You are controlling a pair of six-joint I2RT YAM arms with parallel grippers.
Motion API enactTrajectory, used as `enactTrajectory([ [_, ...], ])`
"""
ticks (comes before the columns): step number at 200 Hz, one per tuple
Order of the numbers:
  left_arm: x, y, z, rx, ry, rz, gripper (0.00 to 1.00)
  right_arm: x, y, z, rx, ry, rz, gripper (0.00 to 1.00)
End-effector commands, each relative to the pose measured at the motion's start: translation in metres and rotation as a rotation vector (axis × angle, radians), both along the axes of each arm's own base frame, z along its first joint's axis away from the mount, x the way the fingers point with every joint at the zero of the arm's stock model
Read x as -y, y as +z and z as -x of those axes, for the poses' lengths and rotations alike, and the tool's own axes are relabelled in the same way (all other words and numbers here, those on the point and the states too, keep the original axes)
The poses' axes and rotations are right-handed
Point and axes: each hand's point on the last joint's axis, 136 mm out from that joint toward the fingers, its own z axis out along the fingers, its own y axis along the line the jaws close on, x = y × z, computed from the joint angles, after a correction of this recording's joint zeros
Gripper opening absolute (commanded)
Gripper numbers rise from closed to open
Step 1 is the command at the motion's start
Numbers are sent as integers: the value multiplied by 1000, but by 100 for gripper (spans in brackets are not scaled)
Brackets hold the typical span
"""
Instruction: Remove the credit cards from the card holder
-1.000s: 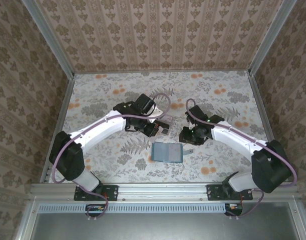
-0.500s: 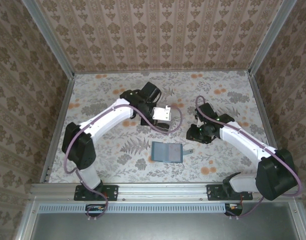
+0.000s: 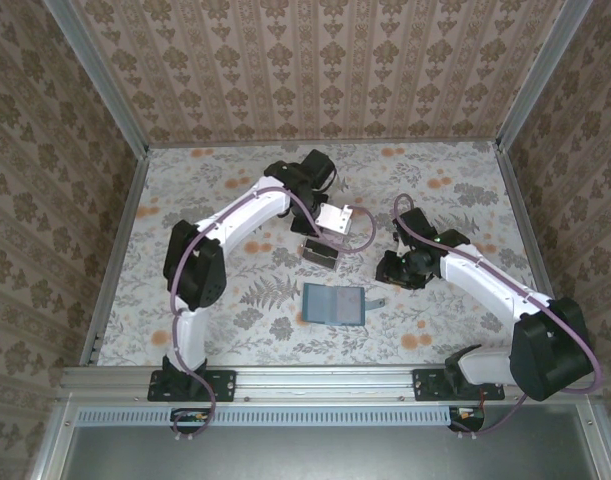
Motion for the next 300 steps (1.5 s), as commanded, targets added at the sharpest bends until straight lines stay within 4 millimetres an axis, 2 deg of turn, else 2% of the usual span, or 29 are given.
enactTrajectory([
  [1,1,2,2,-29,-53,-6,0,5,-5,6,-21,1,12,31],
  [32,6,-8,4,-68,-66,-39,0,5,-9,7,-29,-5,5,31],
  [90,-1,-26,9,-135,-68,-114,0,8,-14,12,-33,-14,3,31],
  [170,-30,-35,18,-290,64,-255,0,8,-20,12,-42,-15,-9,31],
  [204,-40,-32,17,-315,114,-279,0,7,-22,11,-49,-11,-11,31],
  [230,-38,-26,0,-244,151,-263,23,6,-21,9,-46,-12,-14,31],
  [245,-32,-19,-14,-169,167,-238,32,6,-19,9,-43,-12,-15,31],
  [300,-11,23,-38,11,223,-74,36,5,-11,7,-22,-20,-26,31],
])
